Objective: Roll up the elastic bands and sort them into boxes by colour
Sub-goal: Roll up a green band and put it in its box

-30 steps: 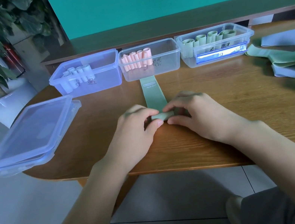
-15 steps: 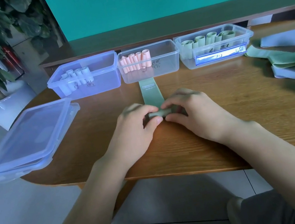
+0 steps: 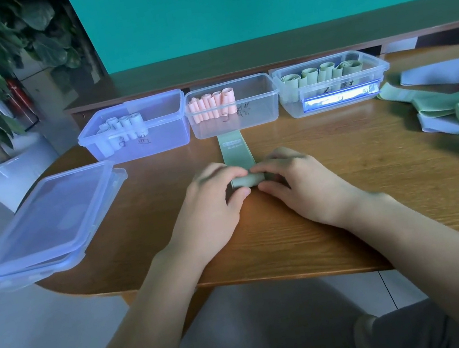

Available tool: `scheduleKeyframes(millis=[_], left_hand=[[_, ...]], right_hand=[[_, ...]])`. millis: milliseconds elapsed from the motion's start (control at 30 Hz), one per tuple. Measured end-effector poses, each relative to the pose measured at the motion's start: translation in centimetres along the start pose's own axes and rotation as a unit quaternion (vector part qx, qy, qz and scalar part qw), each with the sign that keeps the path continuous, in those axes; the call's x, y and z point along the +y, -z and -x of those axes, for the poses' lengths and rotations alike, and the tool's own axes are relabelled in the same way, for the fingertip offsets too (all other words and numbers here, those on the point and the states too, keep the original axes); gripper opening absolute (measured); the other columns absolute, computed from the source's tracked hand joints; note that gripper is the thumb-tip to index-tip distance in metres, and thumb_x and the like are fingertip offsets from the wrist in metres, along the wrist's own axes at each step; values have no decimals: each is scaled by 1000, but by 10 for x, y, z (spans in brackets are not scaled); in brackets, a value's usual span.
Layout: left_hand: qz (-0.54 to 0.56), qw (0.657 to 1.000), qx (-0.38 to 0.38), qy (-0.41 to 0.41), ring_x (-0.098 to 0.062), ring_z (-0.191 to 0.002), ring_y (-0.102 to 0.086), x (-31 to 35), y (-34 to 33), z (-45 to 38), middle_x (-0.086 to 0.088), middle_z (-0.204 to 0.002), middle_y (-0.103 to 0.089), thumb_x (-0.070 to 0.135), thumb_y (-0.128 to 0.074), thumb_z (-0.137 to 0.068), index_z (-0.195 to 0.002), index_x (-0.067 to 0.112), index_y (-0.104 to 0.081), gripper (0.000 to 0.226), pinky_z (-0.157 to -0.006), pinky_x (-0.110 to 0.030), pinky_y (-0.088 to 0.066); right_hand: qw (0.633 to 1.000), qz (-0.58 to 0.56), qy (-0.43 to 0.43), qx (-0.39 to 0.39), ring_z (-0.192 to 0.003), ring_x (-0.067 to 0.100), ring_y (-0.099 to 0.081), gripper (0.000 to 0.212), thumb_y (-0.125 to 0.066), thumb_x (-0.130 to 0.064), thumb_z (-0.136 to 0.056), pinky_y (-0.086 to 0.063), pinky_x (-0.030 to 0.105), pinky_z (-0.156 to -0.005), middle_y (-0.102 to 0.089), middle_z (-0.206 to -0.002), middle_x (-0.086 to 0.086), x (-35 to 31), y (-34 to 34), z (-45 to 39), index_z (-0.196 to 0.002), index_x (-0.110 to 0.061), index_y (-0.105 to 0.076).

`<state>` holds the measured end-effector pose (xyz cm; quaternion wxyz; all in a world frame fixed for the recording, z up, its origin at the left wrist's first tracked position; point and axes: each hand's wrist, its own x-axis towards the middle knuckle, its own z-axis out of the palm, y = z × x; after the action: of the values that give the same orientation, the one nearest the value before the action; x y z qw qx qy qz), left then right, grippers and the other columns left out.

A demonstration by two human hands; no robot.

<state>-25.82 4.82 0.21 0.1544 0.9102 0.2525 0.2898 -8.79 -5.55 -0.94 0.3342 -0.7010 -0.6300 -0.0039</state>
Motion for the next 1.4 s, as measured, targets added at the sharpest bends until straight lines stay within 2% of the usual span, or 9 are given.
scheduleKeyframes(millis=[167,233,333,533,833,933,1067,1267,1400], left_hand=[[-22,1000,-18,14,-12,-120,-48,-1,-4,-2,11,-128,-56,34,-61,-97,-133,25,-61,37,-99,-25,-39],[-32,999,-22,16,-12,-124,-44,-2,-5,-3,11,-132,-56,33,-58,-99,-137,26,-59,38,-99,-22,-34],[-26,999,-10,18,-10,-127,-41,-1,-2,-3,10,-136,-55,29,-56,-101,-139,26,-55,39,-101,-26,-37],[-35,999,-7,9,-5,-121,-39,0,-1,-1,12,-130,-52,25,-52,-103,-131,24,-59,30,-94,-19,-34],[-47,999,-20,12,-16,-124,-42,-8,-3,-11,9,-139,-56,17,-47,-104,-141,24,-54,38,-104,-28,-36],[-46,999,5,-3,-14,-121,-42,-7,-2,-10,9,-132,-56,16,-49,-103,-135,22,-59,34,-102,-26,-38],[-68,998,-4,-11,-14,-119,-42,-10,-4,-12,9,-130,-56,16,-49,-103,-131,20,-62,31,-103,-28,-39],[-67,997,-20,9,-19,-121,-43,-14,-4,-22,8,-138,-56,15,-46,-103,-139,23,-55,38,-105,-38,-42],[-66,998,-6,7,-17,-124,-42,-15,-5,-26,6,-139,-55,17,-45,-103,-141,23,-53,39,-107,-36,-40]], right_hand=[[999,-3,24,28,-88,1,-50,31,-66,-15,-97,-42,16,-88,-59,-123,-4,-1,0,3,-128,-17,-68],[1000,2,23,12,-90,2,-51,32,-66,-17,-97,-42,19,-87,-59,-124,-5,0,1,1,-129,-18,-67],[1000,12,24,1,-96,10,-57,33,-64,-19,-98,-47,25,-91,-59,-127,-5,2,1,-3,-131,-19,-65],[999,23,24,-7,-106,17,-60,33,-60,-23,-100,-52,38,-93,-59,-128,-6,3,2,-10,-133,-20,-63],[999,32,22,-1,-109,19,-59,33,-58,-27,-100,-54,39,-91,-54,-135,-8,5,-1,-12,-132,-24,-63],[999,40,17,-8,-116,19,-58,37,-56,-30,-100,-54,42,-94,-53,-139,-9,8,-3,-16,-136,-27,-59],[998,57,9,-14,-125,19,-53,41,-56,-30,-100,-52,41,-99,-52,-142,-8,8,-3,-21,-140,-27,-55],[998,50,22,-8,-120,18,-54,37,-54,-26,-101,-52,37,-96,-53,-139,-9,9,-3,-23,-137,-26,-59],[999,50,12,-13,-116,16,-55,37,-54,-28,-101,-53,37,-94,-51,-140,-11,12,-4,-28,-138,-28,-57]])
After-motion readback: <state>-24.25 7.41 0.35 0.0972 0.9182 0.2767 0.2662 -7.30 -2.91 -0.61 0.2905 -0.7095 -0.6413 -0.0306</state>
